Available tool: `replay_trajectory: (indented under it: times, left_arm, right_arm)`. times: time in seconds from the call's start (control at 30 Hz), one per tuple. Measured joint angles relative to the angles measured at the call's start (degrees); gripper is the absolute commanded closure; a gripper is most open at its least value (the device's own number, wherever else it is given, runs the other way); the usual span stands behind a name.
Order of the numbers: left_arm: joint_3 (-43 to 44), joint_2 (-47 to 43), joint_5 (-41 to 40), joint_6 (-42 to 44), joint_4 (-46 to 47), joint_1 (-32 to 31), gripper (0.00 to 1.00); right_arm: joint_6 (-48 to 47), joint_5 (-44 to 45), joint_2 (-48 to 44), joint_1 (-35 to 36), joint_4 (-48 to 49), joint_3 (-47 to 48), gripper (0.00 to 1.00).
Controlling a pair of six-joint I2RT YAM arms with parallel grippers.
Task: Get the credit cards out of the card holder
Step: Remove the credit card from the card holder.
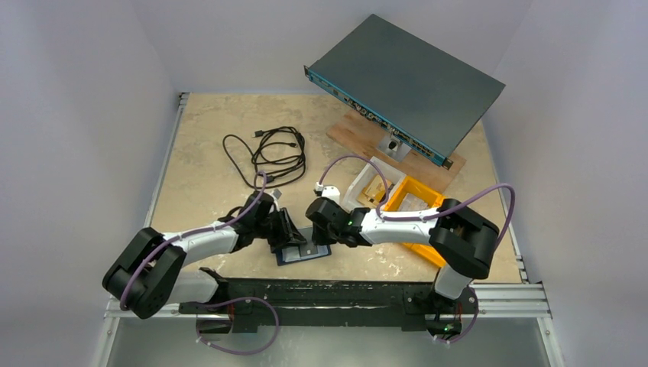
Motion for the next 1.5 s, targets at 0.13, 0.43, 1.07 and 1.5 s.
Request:
replay_trajectory:
  times: [0.13, 0.43, 1.07, 1.5]
  left_arm:
    - [-1.64, -1.14, 1.36, -0.04, 1.40, 1.25, 0.73]
    - [-6.12, -4.09, 3.82, -0.83, 5.29, 3.89, 0.77]
    - [-10.99, -8.41, 5.86, -3.10, 9.18, 6.86, 0.72]
    - [-12.81, -13.09, 4.46, -3.19, 6.80, 7.63, 0.79]
  right_arm:
    - [1.14, -0.13, -0.20, -0.04, 1.84, -1.14, 0.90]
    - [2.78, -1.29, -0.15, -0.20, 5.38, -2.60, 0.95]
    - [5.77, -4.66, -0.33, -1.70, 12.24, -6.16, 1.00]
    - [7.80, -6.12, -0.44, -2.05, 15.30, -7.82, 1.00]
